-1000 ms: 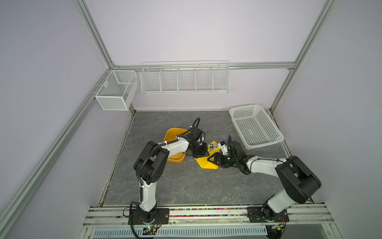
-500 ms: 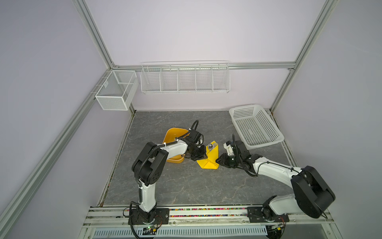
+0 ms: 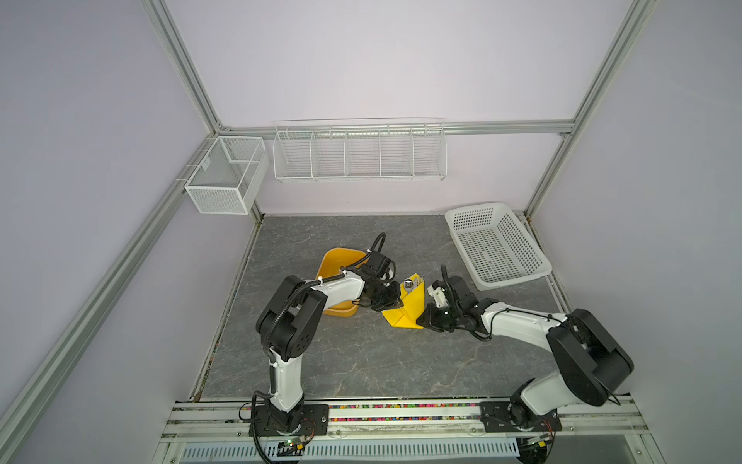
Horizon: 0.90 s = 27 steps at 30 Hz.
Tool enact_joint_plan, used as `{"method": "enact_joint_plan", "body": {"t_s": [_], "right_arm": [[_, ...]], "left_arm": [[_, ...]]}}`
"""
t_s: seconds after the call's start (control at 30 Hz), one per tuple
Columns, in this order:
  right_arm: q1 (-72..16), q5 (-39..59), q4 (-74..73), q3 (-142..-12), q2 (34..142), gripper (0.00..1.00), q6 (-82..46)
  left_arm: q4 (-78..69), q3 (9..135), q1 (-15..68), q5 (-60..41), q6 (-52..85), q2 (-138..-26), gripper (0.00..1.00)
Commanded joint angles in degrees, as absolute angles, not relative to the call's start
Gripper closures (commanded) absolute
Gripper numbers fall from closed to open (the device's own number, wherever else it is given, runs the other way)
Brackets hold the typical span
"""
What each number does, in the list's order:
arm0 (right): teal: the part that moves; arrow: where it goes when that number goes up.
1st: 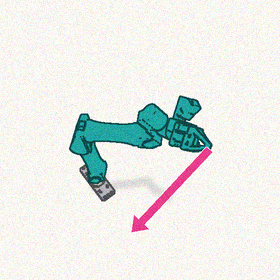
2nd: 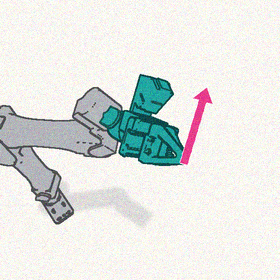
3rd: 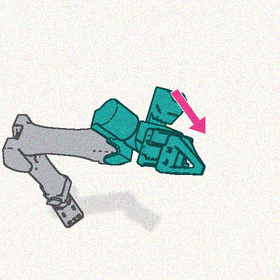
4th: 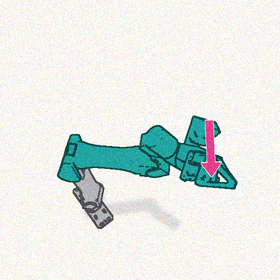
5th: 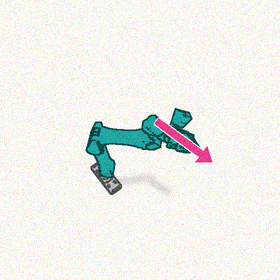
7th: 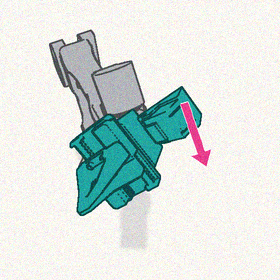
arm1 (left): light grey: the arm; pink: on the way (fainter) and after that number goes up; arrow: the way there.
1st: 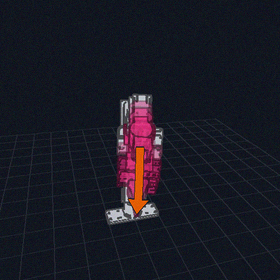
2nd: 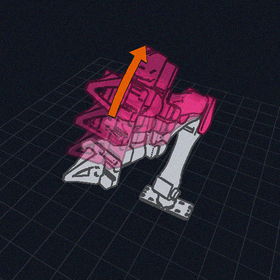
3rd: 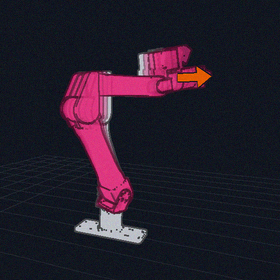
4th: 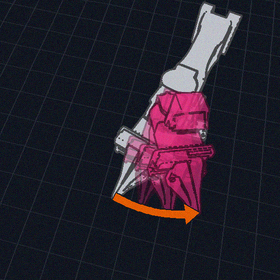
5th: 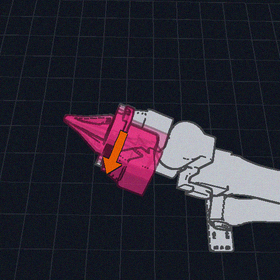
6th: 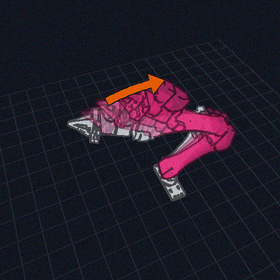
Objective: Place the utensils on the paper napkin and roll it up
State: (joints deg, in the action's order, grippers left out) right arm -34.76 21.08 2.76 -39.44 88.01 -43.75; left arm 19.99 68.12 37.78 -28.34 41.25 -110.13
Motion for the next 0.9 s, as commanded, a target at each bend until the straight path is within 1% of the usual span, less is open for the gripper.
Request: {"method": "enact_joint_plan", "body": {"t_s": [0.0, 0.27, 0.4, 0.53, 0.67, 0.87], "right_arm": [[-35.3, 21.0, 4.7, -40.2, 89.6, 0.83, -42.7], [-35.3, 20.2, 4.8, -40.0, 90.9, 0.82, -43.1], [-35.1, 19.3, 5.3, -39.8, 86.7, 0.82, -43.9], [-33.6, 20.2, 1.6, -38.2, 82.6, 0.81, -45.5], [-33.2, 21.6, 1.1, -39.4, 86.2, 0.83, -45.6], [-34.0, 21.0, -0.8, -38.3, 91.3, 0.83, -46.6]], "left_arm": [[19.6, 67.9, 37.9, -27.8, 40.1, -109.3, 0.95], [19.6, 68.2, 37.9, -27.9, 40.1, -109.9, 0.95], [19.7, 68.5, 37.9, -27.9, 39.9, -110.0, 0.95], [19.8, 68.6, 37.9, -27.8, 39.8, -109.9, 0.95], [19.8, 68.7, 37.9, -27.8, 39.7, -110.0, 0.95], [20.1, 69.0, 37.9, -27.9, 39.4, -110.5, 0.95]]}}
